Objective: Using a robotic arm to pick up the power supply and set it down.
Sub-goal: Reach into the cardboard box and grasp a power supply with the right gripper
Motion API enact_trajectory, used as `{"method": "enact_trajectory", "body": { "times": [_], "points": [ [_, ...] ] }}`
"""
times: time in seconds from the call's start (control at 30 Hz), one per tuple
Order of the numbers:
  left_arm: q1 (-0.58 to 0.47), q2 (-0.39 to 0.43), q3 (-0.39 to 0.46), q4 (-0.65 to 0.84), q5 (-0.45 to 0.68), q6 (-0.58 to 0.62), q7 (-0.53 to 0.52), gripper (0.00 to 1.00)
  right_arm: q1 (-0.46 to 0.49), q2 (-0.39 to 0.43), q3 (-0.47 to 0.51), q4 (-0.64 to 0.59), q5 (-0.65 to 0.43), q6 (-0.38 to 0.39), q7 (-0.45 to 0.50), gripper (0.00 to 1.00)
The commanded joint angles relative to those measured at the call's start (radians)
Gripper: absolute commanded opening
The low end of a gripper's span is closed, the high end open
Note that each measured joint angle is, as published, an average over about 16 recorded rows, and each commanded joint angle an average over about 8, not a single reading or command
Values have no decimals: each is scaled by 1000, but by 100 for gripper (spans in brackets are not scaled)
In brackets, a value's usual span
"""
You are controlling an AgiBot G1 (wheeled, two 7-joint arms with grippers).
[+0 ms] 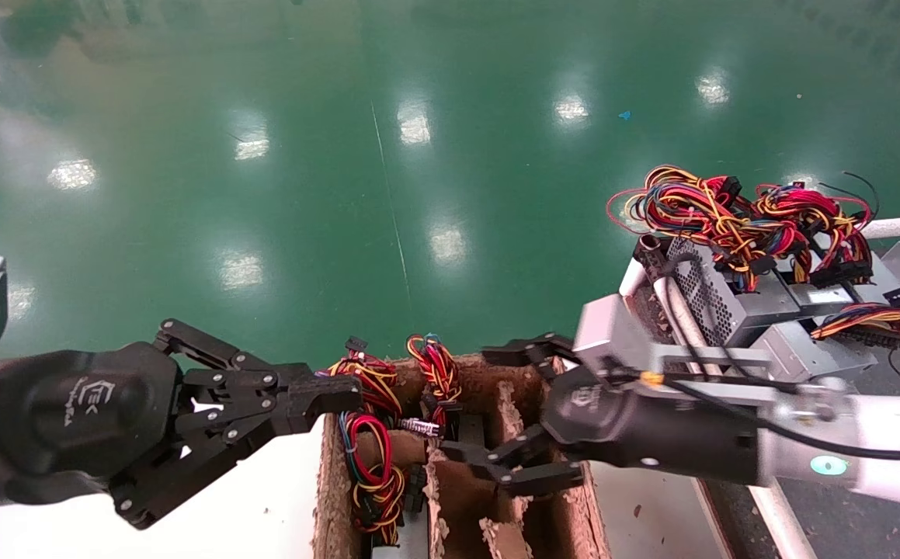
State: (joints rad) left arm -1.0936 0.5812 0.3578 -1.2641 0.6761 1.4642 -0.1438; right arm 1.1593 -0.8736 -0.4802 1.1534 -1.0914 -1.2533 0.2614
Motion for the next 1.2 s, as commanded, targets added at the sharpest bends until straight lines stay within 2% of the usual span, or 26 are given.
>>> {"method": "enact_trajectory", "body": {
  "times": [0.03, 0.1, 0.13, 0.27, 0.3, 0.53, 0.57, 0.83, 1.2],
  "points": [
    [0, 0, 0, 0, 0, 0, 0, 69, 9, -35, -16, -27, -17, 8, -3, 100],
    [0, 0, 0, 0, 0, 0, 0, 94, 21, -66, -29, -61, -25, 4, -8, 100],
    [0, 0, 0, 0, 0, 0, 0, 100, 27, -82, -36, -79, -30, 1, -11, 100],
    [0, 0, 0, 0, 0, 0, 0, 100, 53, -142, -69, -146, -60, -11, -23, 100],
    [0, 0, 0, 0, 0, 0, 0, 100, 58, -155, -77, -160, -69, -13, -27, 93],
    [0, 0, 0, 0, 0, 0, 0, 100, 74, -229, -110, -224, -107, -14, -81, 6],
    [0, 0, 0, 0, 0, 0, 0, 100, 74, -237, -113, -230, -111, -11, -88, 0],
    [0, 0, 0, 0, 0, 0, 0, 100, 73, -283, -134, -255, -152, 32, -112, 0],
    [0, 0, 0, 0, 0, 0, 0, 100, 49, -299, -140, -228, -177, 88, -104, 0]
  ]
}}
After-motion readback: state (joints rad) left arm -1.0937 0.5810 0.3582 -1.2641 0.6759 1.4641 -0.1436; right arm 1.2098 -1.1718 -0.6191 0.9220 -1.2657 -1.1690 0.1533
